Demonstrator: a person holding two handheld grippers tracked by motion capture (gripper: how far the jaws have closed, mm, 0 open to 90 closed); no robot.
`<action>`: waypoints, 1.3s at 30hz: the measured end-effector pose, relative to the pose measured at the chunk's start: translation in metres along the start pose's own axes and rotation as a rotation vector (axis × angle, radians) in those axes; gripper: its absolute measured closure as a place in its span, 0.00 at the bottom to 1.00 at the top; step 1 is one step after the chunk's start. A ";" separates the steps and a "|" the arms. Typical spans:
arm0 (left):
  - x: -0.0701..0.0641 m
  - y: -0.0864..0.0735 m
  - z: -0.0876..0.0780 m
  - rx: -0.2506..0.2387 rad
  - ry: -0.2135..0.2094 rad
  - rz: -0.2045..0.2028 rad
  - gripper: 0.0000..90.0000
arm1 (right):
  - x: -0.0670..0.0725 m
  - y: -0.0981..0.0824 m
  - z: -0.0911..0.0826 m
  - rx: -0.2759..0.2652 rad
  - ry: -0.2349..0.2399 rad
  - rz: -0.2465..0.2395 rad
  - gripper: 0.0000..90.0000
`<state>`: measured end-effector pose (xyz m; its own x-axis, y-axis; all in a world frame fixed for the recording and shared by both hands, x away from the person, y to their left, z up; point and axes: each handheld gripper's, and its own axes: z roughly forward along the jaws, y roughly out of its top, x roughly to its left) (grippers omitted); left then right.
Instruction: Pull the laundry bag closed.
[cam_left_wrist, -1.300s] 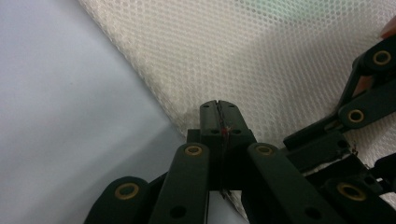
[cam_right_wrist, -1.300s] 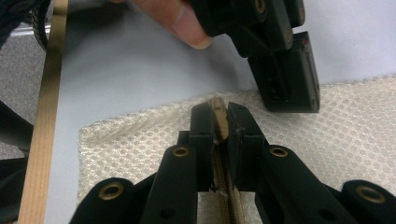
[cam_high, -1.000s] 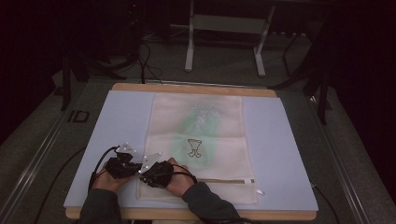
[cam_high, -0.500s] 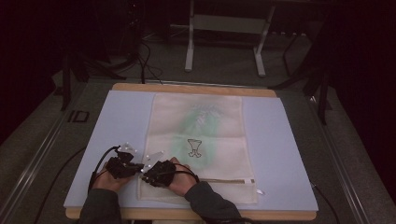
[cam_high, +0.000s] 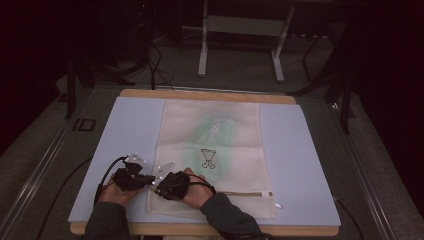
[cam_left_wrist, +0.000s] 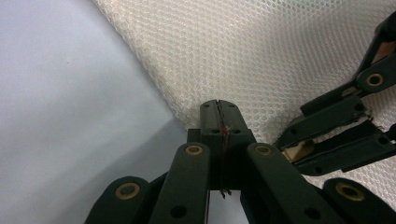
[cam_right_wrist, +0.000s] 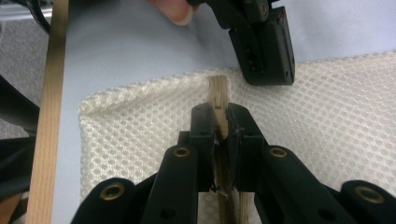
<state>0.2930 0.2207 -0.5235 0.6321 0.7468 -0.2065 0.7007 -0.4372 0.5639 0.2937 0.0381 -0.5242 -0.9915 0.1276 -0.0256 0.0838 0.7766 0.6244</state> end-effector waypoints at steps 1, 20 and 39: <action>0.000 0.000 0.000 0.000 0.000 -0.001 1.00 | 0.001 0.000 -0.001 0.005 -0.002 -0.001 0.91; -0.001 0.000 0.000 0.001 0.002 0.001 1.00 | 0.006 -0.004 -0.012 0.053 -0.018 -0.031 0.91; -0.001 0.000 0.000 -0.002 0.005 0.002 1.00 | 0.009 -0.015 -0.024 0.074 -0.026 -0.039 0.91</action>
<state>0.2922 0.2201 -0.5235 0.6319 0.7484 -0.2014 0.6988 -0.4378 0.5657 0.2817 0.0132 -0.5152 -0.9913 0.1114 -0.0694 0.0533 0.8249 0.5628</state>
